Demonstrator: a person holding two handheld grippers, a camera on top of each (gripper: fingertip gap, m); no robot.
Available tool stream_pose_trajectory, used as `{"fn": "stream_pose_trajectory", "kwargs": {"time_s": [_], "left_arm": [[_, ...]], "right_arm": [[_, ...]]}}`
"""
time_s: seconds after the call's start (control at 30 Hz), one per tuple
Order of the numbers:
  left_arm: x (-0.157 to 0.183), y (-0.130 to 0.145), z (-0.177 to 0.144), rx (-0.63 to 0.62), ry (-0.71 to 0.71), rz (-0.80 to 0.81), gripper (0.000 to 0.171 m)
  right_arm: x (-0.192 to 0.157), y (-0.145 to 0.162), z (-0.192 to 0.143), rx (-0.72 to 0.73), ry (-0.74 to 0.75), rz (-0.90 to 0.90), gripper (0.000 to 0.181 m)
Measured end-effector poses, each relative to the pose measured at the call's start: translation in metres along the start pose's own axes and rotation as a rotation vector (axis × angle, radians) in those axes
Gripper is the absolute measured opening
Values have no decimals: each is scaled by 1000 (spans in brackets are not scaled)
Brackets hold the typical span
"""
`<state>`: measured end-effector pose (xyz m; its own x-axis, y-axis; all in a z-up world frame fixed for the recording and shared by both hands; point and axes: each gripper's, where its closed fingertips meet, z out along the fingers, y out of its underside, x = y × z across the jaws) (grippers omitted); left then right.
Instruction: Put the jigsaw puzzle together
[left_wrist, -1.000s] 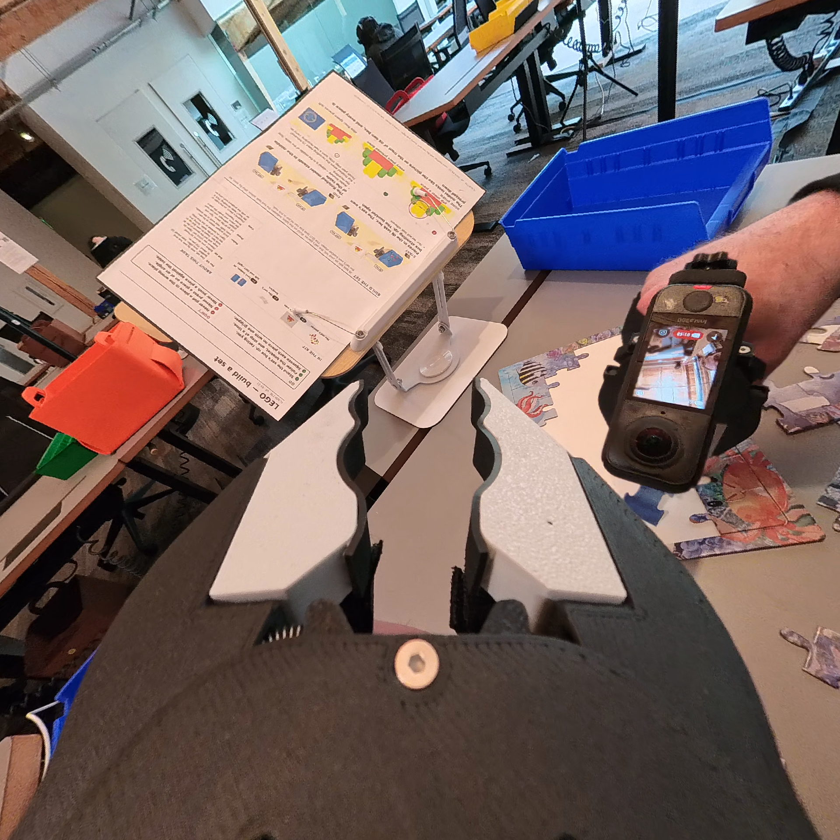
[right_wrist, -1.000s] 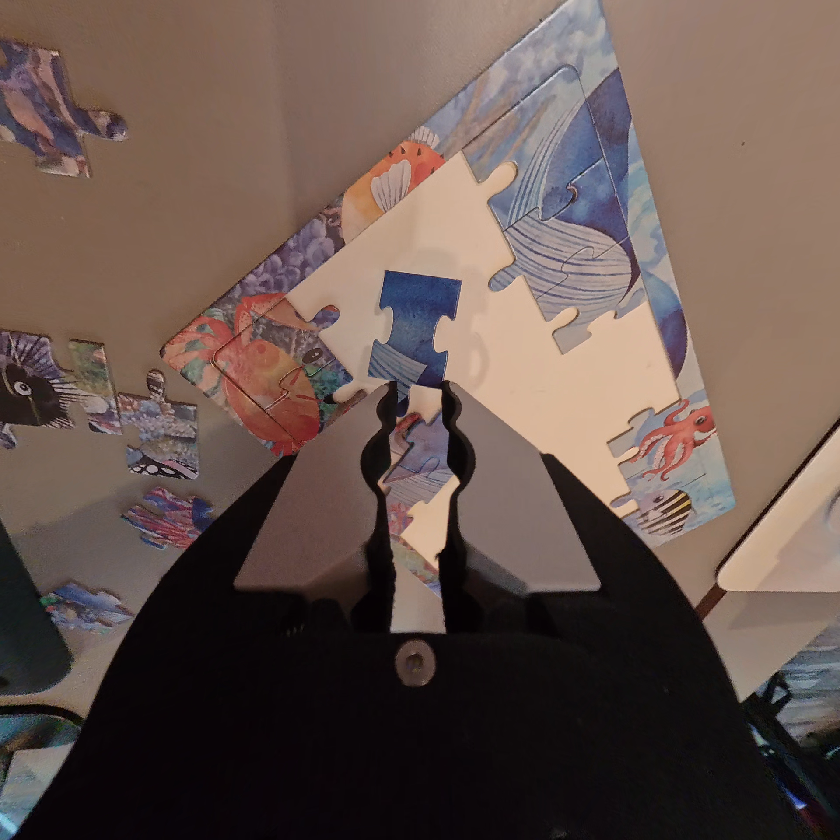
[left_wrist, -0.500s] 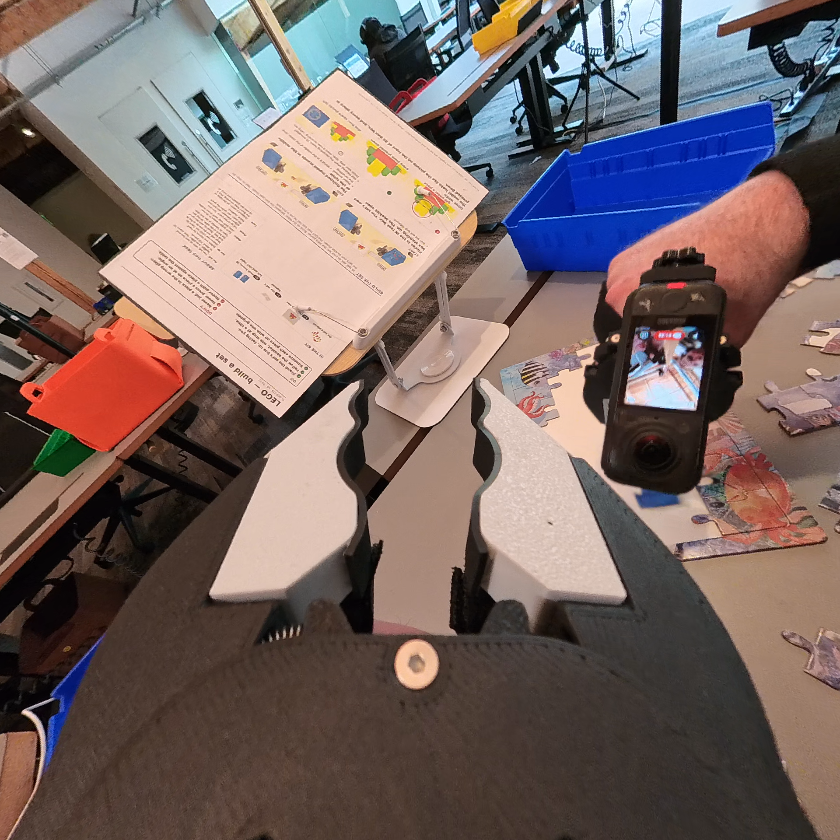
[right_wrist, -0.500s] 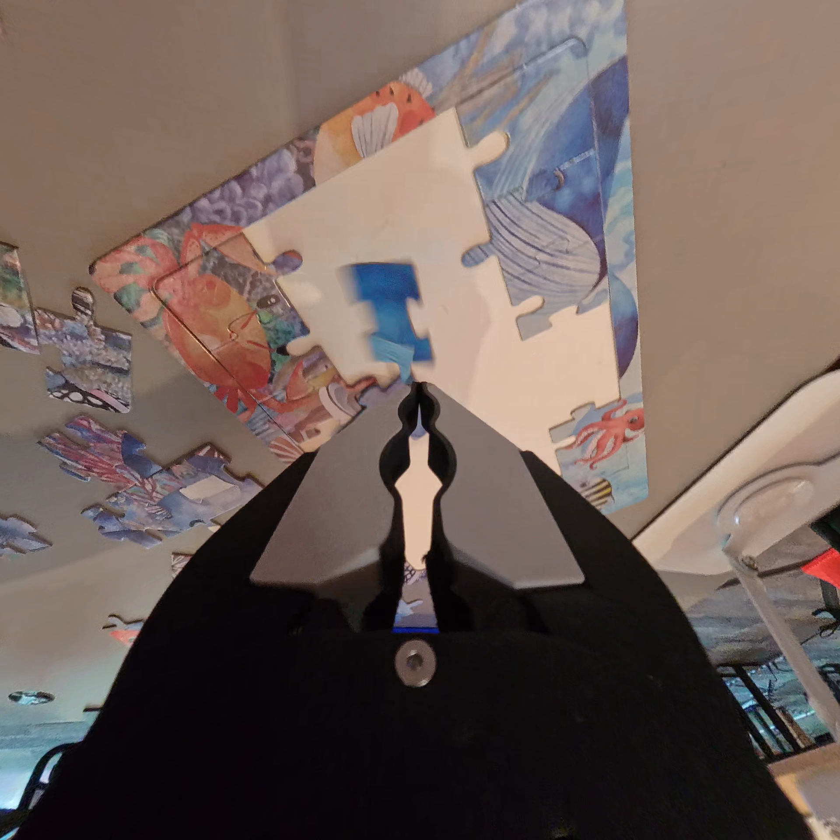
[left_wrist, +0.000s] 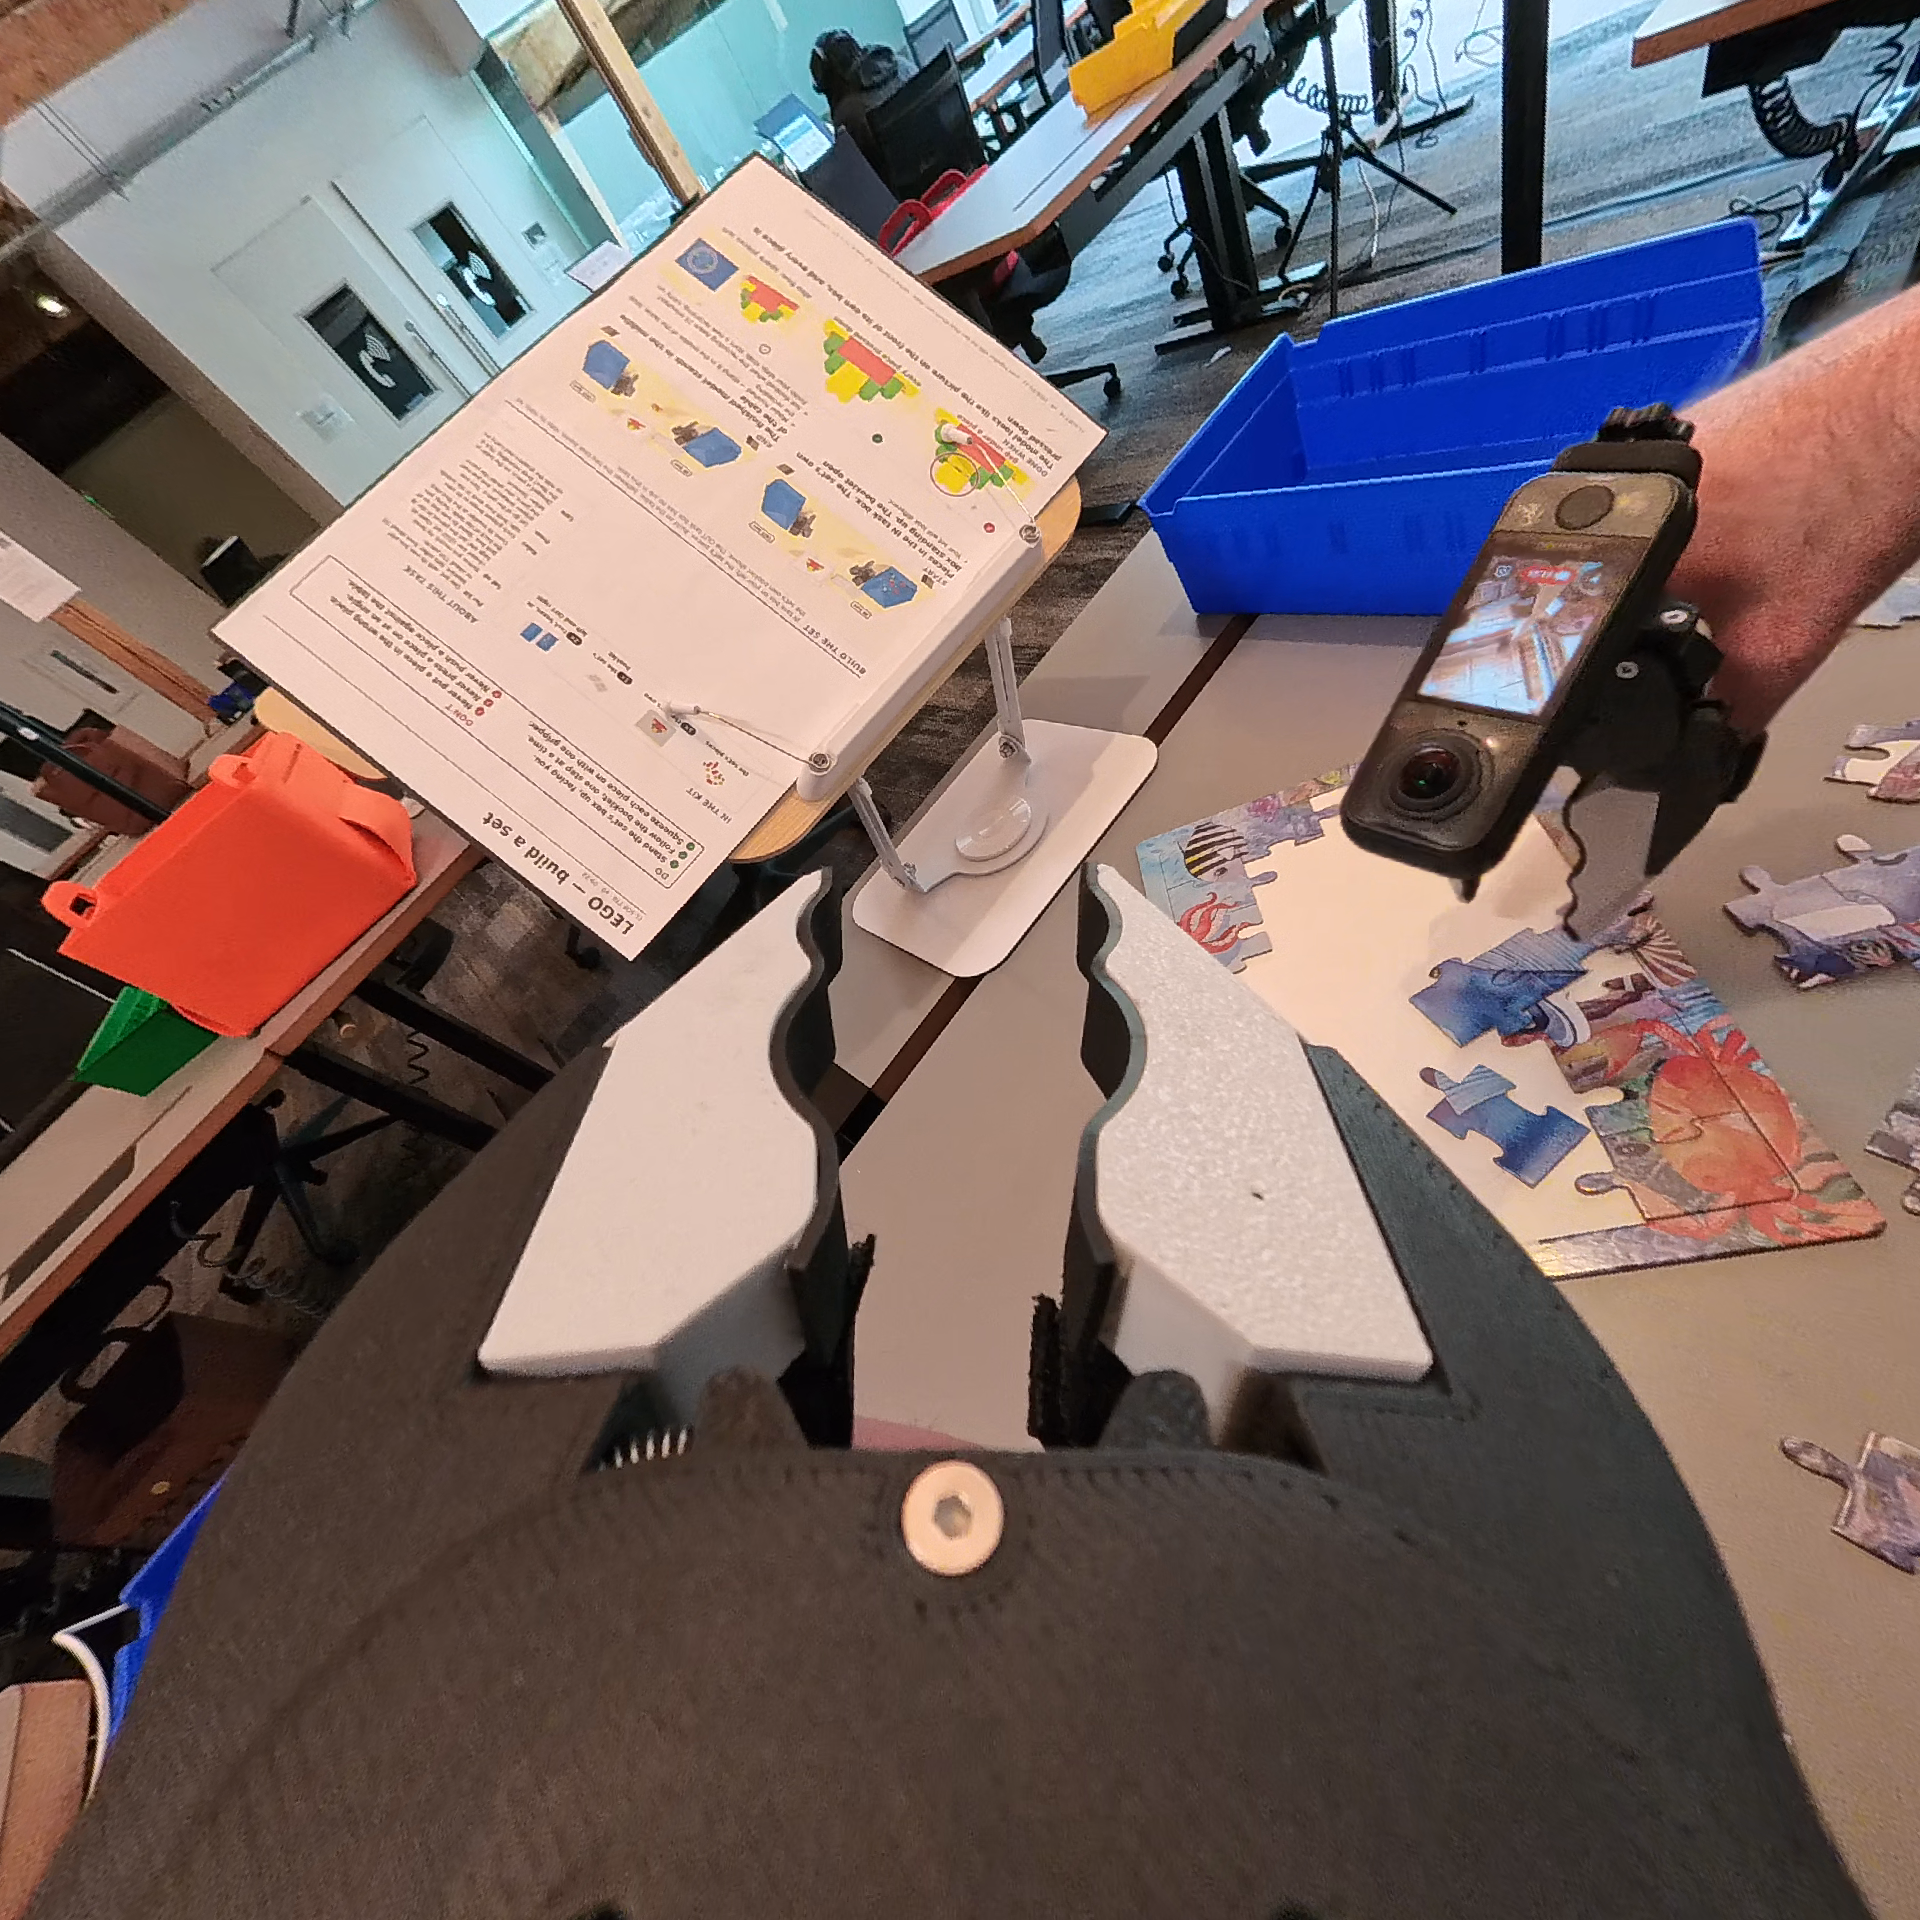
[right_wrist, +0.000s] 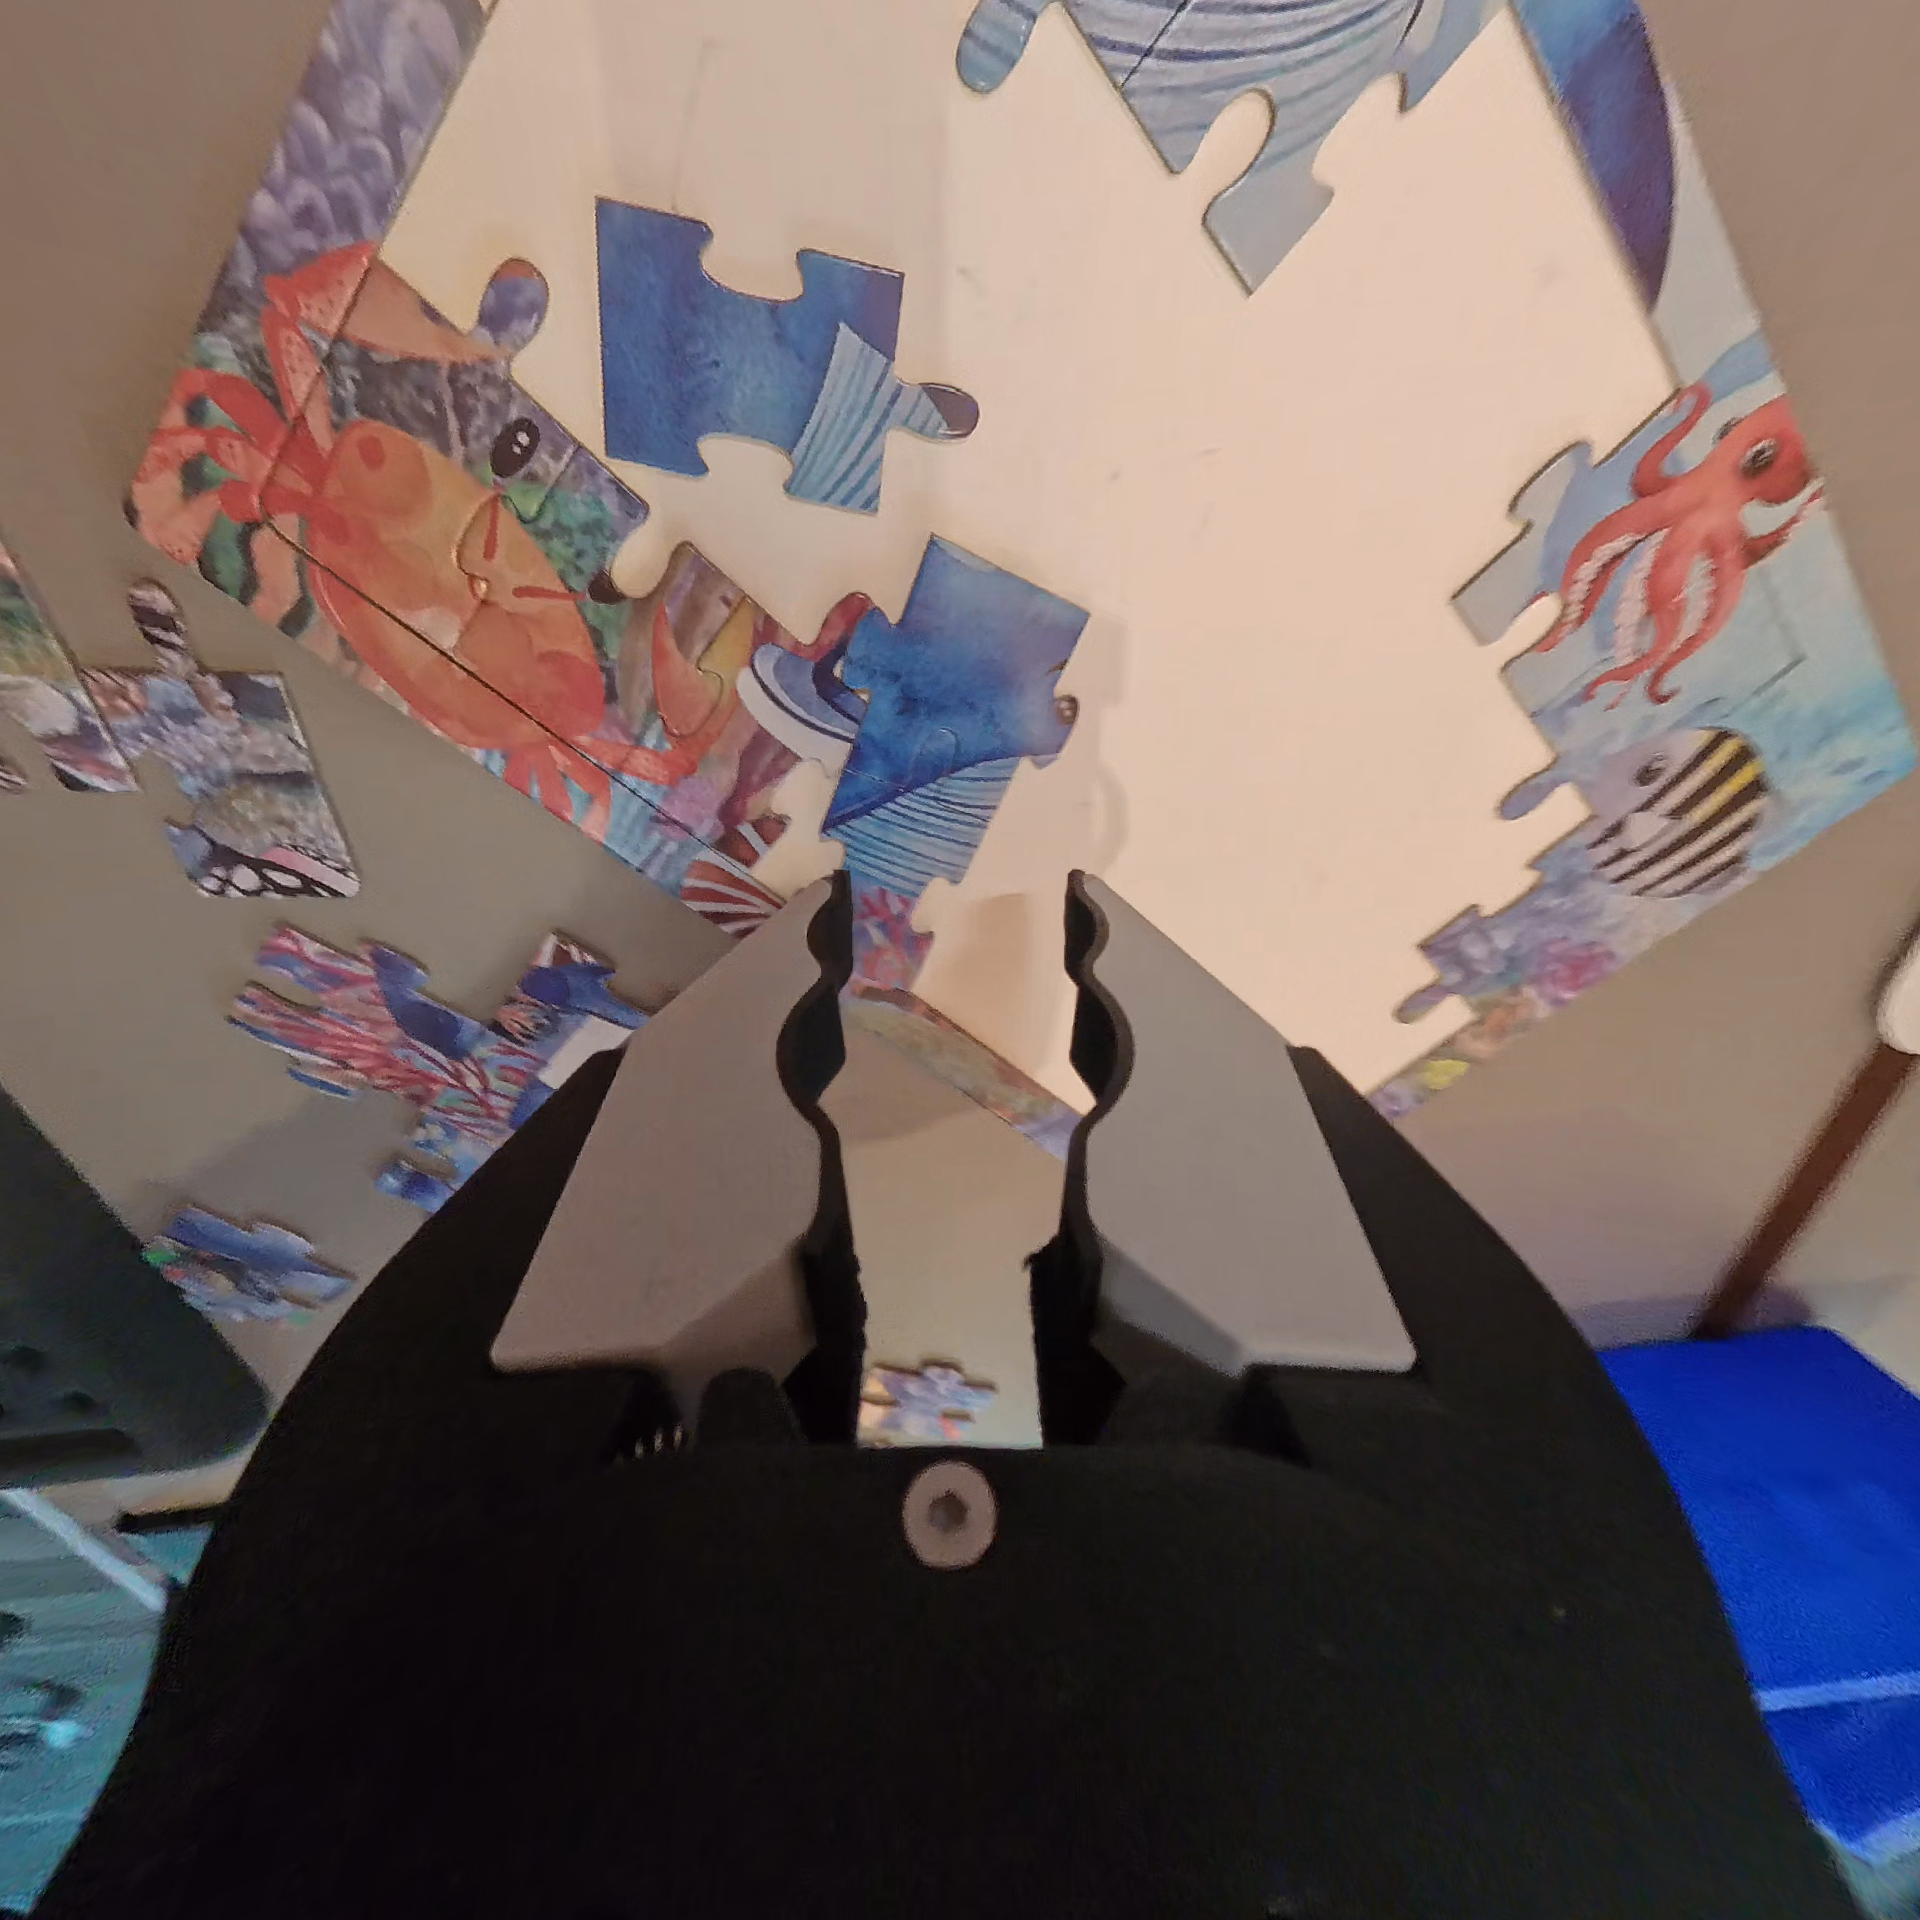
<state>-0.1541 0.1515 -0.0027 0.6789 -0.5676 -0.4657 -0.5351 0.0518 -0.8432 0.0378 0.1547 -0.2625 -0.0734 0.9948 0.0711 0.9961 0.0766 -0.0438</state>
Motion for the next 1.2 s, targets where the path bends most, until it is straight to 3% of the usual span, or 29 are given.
{"fn": "stream_pose_trajectory", "kwargs": {"time_s": [0.27, 0.33, 0.57, 0.7, 0.87, 1.0, 1.2], "left_arm": [[2, 0, 3, -8, 5, 7, 44], [2, 0, 3, -9, 5, 8, 44], [4, 0, 4, -14, 6, 11, 44], [3, 1, 4, -14, 5, 10, 44], [3, 1, 5, -15, 4, 10, 44], [4, 0, 4, -14, 5, 12, 44], [3, 0, 3, -14, 1, 12, 44]], "right_arm": [[-1, 1, 28, 127, -86, 315, 46], [1, -2, 26, 184, -100, 370, 38], [2, -1, 26, 216, -101, 385, 24], [19, 6, 24, 206, 0, 409, 19], [21, -4, 15, 300, 4, 425, 29], [14, 1, 24, 268, -24, 412, 39], [16, 0, 28, 286, -5, 421, 32]]}}
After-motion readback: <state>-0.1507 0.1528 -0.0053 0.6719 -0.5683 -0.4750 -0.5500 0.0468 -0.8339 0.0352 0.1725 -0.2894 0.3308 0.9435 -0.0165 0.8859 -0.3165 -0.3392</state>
